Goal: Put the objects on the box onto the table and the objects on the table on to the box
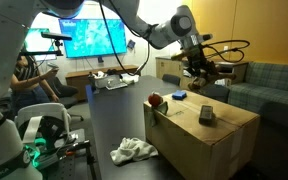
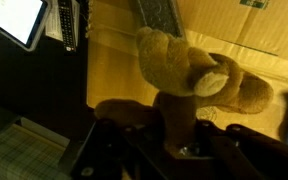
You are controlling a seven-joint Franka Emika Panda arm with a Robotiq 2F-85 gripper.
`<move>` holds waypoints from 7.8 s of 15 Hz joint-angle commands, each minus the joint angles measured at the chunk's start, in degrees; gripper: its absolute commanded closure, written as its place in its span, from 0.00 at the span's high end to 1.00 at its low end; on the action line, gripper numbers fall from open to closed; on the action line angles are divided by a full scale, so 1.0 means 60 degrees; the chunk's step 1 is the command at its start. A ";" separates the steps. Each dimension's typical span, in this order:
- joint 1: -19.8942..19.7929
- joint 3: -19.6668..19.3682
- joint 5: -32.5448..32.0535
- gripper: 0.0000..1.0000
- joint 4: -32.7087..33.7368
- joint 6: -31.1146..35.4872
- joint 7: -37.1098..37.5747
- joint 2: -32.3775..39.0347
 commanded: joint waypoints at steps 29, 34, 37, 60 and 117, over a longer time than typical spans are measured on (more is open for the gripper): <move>-0.1150 0.0295 0.1837 1.00 -0.0786 0.0713 -0.2781 0.0293; -0.1630 0.0469 0.2156 1.00 -0.3043 0.1647 -0.3414 -0.0759; -0.1847 0.0571 0.2459 1.00 -0.4062 0.2187 -0.3781 -0.1069; -0.2856 0.0967 0.2623 1.00 -0.4493 0.3687 -0.7079 -0.1337; -0.2468 0.0094 0.2964 0.33 -0.3432 0.0793 -0.7099 -0.0571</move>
